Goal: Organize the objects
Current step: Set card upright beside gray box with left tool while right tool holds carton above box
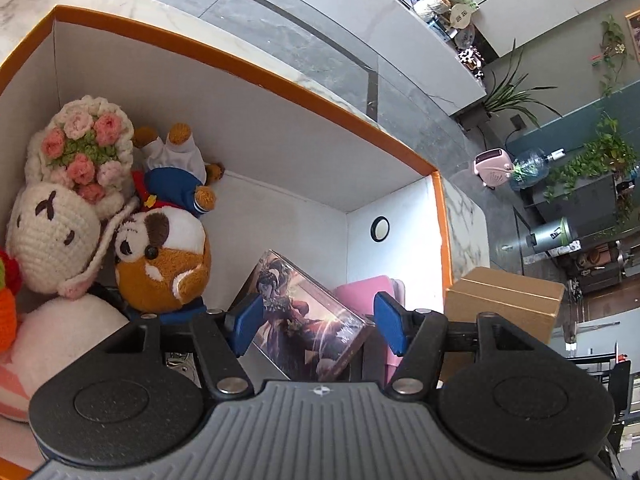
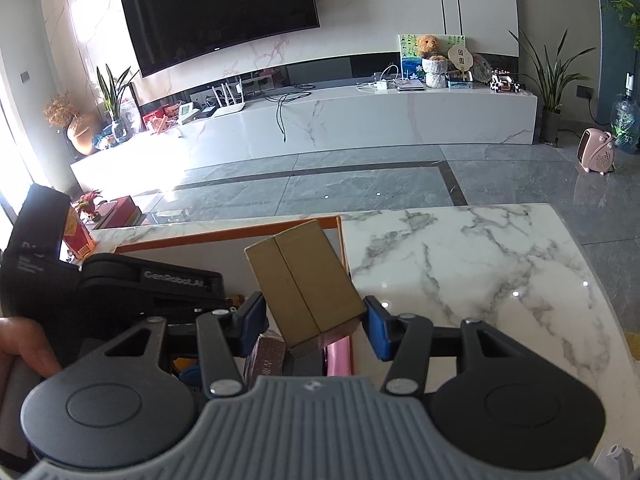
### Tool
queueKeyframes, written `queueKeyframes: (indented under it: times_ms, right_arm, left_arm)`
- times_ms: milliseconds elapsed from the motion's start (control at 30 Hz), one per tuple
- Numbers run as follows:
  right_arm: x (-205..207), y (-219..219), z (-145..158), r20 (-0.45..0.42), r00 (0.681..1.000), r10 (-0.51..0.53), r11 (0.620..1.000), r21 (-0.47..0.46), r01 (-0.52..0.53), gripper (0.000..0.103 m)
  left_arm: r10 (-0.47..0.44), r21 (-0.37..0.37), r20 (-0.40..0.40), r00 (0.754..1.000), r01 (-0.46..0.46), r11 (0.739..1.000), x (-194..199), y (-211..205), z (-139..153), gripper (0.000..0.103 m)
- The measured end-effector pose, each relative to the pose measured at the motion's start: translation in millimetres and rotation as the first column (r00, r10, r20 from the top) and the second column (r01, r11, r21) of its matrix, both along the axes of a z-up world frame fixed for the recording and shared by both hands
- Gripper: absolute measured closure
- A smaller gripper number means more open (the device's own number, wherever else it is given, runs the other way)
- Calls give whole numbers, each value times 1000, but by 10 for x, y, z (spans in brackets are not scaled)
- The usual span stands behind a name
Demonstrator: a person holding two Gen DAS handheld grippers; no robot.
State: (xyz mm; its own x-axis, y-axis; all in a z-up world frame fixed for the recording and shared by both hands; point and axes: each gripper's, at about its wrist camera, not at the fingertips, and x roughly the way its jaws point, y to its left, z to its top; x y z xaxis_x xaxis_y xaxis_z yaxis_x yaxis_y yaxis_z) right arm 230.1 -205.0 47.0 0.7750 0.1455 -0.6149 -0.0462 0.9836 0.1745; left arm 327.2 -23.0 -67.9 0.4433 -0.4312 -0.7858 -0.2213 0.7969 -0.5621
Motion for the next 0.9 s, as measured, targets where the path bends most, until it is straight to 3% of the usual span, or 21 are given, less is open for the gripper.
queueKeyframes:
  times_ms: [67, 133, 300, 533, 633, 900]
  right_arm:
    - [-1, -2, -3, 0, 1000, 1, 1000, 0, -1, 48]
    - [-9, -10, -2, 1, 1000, 1, 1000, 3, -1, 48]
    - [-23, -25, -21, 2, 1000, 3, 1000, 10, -3, 48]
    - [-35, 1, -43, -2, 1000, 10, 1000, 17, -10, 48]
    - [-45, -7, -47, -4, 1000, 8, 1000, 12, -8, 48]
    - [-62, -34, -33, -2, 1000, 1, 1000, 15, -1, 48]
  left_arm:
    - [-10, 3, -23, 1000, 10, 1000, 52, -32, -65, 36]
    - [-40, 4, -40, 998, 40, 999, 58, -45, -97, 52]
    - [-88, -1, -84, 993, 89, 996, -26, 17, -189, 68]
    - [-89, 25, -94, 992, 92, 995, -84, 65, -200, 63]
    - [-92, 51, -97, 991, 98, 994, -77, 47, -193, 53]
    - [-67, -42, -123, 990, 62, 997, -132, 192, -278, 58]
